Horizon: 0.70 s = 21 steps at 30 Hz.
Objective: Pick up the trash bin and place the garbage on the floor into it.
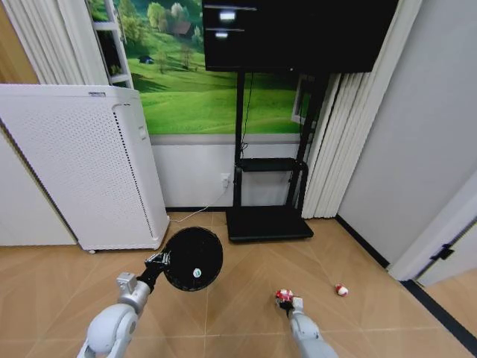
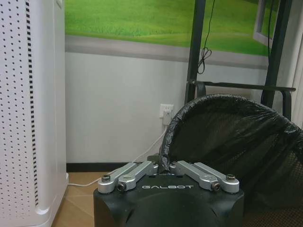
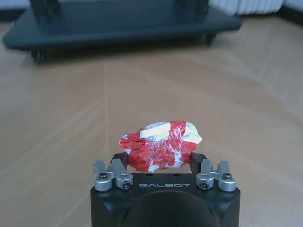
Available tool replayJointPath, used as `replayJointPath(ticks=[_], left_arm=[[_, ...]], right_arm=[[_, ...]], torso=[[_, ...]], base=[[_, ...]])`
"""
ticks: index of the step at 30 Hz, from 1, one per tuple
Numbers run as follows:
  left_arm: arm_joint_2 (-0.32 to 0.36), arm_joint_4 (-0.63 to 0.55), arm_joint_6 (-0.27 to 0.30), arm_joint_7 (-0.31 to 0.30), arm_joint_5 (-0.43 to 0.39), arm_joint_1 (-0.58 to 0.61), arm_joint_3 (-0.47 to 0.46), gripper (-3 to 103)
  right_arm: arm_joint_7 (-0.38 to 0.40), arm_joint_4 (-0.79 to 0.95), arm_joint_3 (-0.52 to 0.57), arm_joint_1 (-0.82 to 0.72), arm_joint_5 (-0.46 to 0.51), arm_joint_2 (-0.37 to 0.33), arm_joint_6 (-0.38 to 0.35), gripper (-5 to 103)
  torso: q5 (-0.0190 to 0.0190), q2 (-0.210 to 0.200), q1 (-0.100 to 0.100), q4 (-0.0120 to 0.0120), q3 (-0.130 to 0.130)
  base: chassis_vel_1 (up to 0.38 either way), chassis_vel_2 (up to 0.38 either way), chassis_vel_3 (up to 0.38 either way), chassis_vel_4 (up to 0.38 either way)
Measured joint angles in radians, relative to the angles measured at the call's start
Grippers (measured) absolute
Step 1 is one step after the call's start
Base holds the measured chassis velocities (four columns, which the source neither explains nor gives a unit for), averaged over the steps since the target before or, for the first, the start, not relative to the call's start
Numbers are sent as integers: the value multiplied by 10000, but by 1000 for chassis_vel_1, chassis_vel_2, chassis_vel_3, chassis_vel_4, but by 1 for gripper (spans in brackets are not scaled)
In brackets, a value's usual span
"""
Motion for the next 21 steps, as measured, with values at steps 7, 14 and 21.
replayJointPath(ticks=[7, 14, 21], left_arm=[[-150, 232, -25, -99, -25, -176, -49, 3], [-252, 734, -32, -276, -336, -489, -107, 3], [-429, 2393, 185, -379, -1254, -1746, 310, 3]], right_arm=[[-93, 1859, 1129, -260, 93, -60, -420, 66], [-308, 3873, 2172, -601, 600, -39, -859, 66], [-1017, 7015, 2472, -1381, 2326, -186, -1583, 66]], torso=[[-3, 1, 0, 1, 0], [-4, 2, 0, 1, 0], [-9, 4, -2, -4, -2]], base=[[0, 0, 0, 0], [0, 0, 0, 0], [0, 0, 0, 0]])
